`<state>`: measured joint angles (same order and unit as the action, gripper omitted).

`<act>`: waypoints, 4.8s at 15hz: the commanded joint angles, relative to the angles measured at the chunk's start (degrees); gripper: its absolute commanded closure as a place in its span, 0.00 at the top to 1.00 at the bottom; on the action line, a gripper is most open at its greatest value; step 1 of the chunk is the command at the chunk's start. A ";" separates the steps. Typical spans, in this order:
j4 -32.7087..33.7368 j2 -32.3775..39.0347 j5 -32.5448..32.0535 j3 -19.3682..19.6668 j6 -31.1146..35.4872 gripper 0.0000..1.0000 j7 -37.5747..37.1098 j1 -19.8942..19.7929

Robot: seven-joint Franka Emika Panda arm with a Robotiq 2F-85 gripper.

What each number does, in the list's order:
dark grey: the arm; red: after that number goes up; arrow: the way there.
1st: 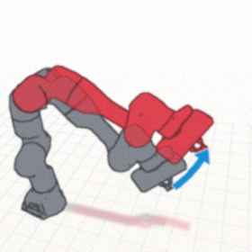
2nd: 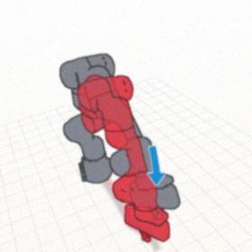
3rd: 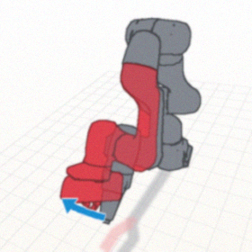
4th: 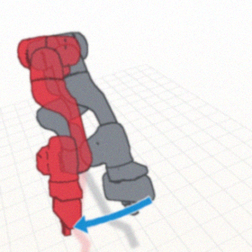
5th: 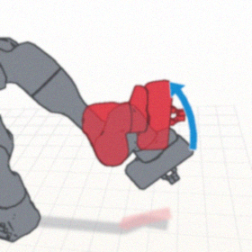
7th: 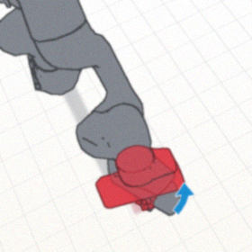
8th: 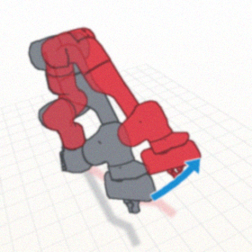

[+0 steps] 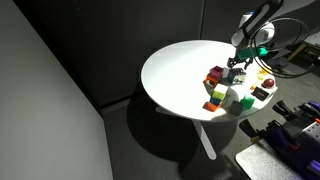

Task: Put the middle soft toy block on the two stacked toy blocks

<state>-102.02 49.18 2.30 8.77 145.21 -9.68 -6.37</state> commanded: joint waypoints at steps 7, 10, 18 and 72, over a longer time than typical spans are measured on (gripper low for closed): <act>3.61 3.55 -0.57 0.58 0.28 1.00 0.32 -0.01; 3.93 3.68 -0.77 1.54 -0.80 0.73 -1.12 0.86; 3.73 -0.72 -1.65 2.99 -6.35 0.17 -1.34 2.27; -12.68 -22.32 -12.99 -7.39 -2.13 0.07 15.72 7.41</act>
<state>-114.36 26.93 -9.96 1.18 142.27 6.62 0.82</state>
